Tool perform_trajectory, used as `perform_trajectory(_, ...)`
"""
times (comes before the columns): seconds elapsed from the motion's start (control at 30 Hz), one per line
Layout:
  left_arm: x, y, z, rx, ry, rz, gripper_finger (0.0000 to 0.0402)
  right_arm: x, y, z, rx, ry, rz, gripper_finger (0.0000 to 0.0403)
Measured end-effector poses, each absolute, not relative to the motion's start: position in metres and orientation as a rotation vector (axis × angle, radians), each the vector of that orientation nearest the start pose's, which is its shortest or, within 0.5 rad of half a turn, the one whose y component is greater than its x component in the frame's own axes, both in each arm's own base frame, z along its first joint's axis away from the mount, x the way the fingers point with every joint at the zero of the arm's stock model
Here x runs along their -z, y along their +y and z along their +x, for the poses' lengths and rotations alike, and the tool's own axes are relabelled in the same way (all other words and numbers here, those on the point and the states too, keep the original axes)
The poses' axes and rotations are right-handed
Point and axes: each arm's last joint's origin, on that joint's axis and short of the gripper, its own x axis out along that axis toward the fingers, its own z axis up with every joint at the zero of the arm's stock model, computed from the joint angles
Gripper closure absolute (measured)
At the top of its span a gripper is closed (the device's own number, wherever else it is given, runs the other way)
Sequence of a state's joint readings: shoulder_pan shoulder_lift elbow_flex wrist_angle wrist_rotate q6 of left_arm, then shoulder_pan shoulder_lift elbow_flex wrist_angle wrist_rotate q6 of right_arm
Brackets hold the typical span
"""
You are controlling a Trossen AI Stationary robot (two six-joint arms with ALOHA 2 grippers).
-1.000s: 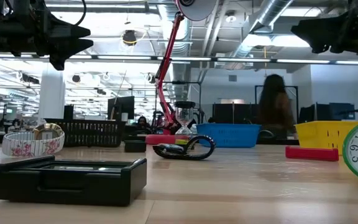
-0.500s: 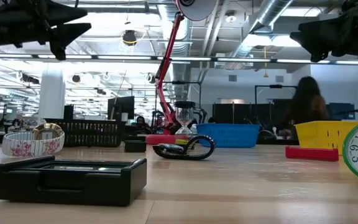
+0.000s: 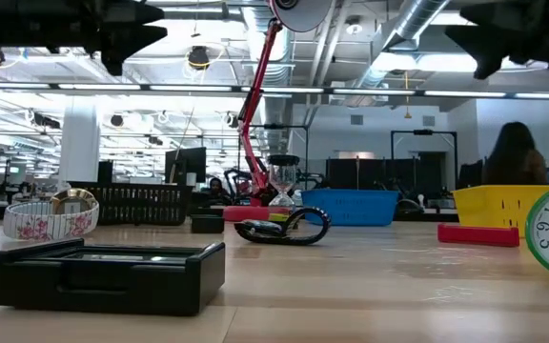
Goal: Pick & Place Office items
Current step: Put the red digital clock into the yellow basket
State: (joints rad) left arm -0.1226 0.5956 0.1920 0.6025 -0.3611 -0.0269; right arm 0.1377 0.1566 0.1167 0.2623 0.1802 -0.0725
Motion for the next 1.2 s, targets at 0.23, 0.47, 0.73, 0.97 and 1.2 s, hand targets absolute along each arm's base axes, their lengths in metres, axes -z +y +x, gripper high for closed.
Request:
perform_trajectory(0.23, -0.236, -0.008, 0.15, -0.239, -0.19, -0.046, 0.0245, -0.236, 0.028, 0.134, -0.054, 0.078, 0.121, 0.0233)
perform_trajectory(0.47, -0.236, -0.008, 0.15, -0.239, -0.19, -0.046, 0.0245, -0.258, 0.051, 0.182, -0.017, 0.591, 0.188, 0.0222)
perform_trajectory(0.73, -0.236, -0.008, 0.15, -0.239, -0.191, -0.047, 0.0245, -0.241, 0.071, 0.243, 0.198, 1.104, 0.248, 0.018)
perform_trajectory(0.97, -0.234, -0.008, 0.152, -0.239, -0.173, -0.046, 0.0245, -0.202, 0.084, 0.287, 0.257, 1.492, 0.221, 0.0159)
perform_trajectory(1.2, -0.234, -0.008, 0.152, -0.238, -0.177, -0.057, 0.0245, -0.17, 0.083, 0.308, 0.283, 1.753, 0.115, 0.0159)
